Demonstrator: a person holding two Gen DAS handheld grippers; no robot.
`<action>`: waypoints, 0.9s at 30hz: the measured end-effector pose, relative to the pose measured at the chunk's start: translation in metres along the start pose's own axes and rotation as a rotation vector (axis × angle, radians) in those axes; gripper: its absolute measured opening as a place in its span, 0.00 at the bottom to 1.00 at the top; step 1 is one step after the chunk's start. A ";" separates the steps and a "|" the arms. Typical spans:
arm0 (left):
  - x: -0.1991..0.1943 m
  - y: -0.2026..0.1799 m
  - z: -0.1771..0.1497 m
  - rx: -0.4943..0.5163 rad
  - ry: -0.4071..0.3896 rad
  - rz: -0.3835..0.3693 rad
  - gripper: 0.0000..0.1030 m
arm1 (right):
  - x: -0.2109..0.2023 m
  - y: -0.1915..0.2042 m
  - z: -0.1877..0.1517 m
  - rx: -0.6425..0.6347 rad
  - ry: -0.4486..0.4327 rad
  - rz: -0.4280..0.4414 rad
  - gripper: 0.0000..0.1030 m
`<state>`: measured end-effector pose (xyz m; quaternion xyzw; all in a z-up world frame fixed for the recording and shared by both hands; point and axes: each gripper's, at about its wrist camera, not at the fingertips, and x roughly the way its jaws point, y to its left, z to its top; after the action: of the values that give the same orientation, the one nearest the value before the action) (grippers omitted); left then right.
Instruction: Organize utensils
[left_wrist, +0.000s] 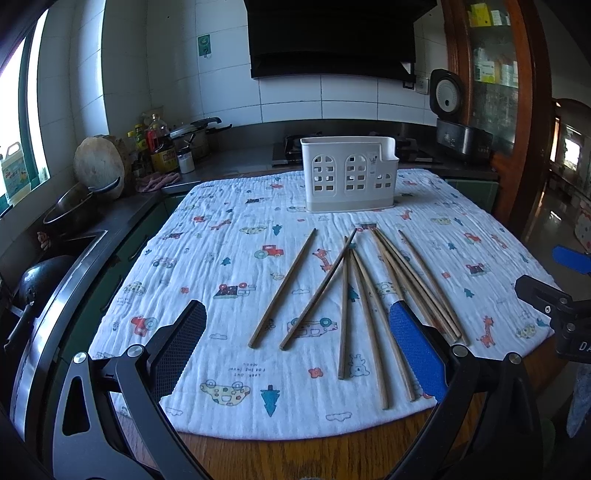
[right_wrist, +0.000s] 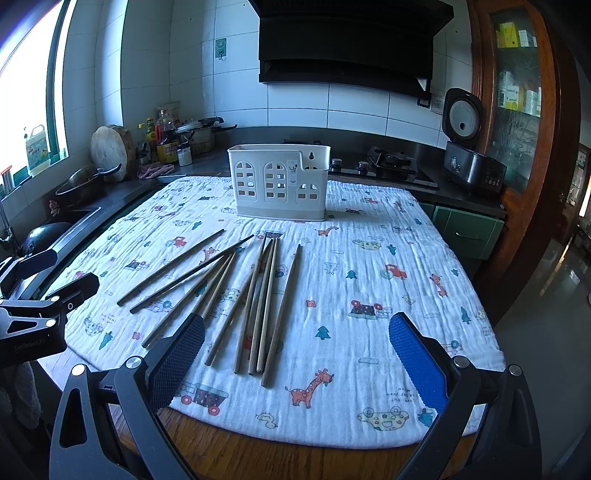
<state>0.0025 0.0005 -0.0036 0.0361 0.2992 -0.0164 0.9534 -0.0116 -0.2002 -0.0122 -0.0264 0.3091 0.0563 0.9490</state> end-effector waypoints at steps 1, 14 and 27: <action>0.001 0.001 0.000 -0.002 0.001 -0.002 0.95 | 0.000 0.000 0.000 0.000 0.000 0.001 0.94; 0.007 0.006 0.000 -0.014 0.011 -0.007 0.95 | 0.009 0.006 0.002 -0.010 0.015 0.005 0.94; 0.018 0.016 0.003 -0.033 0.028 -0.010 0.95 | 0.018 0.008 0.004 -0.015 0.024 0.012 0.94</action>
<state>0.0201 0.0160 -0.0101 0.0190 0.3128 -0.0159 0.9495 0.0038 -0.1902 -0.0197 -0.0322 0.3201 0.0638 0.9447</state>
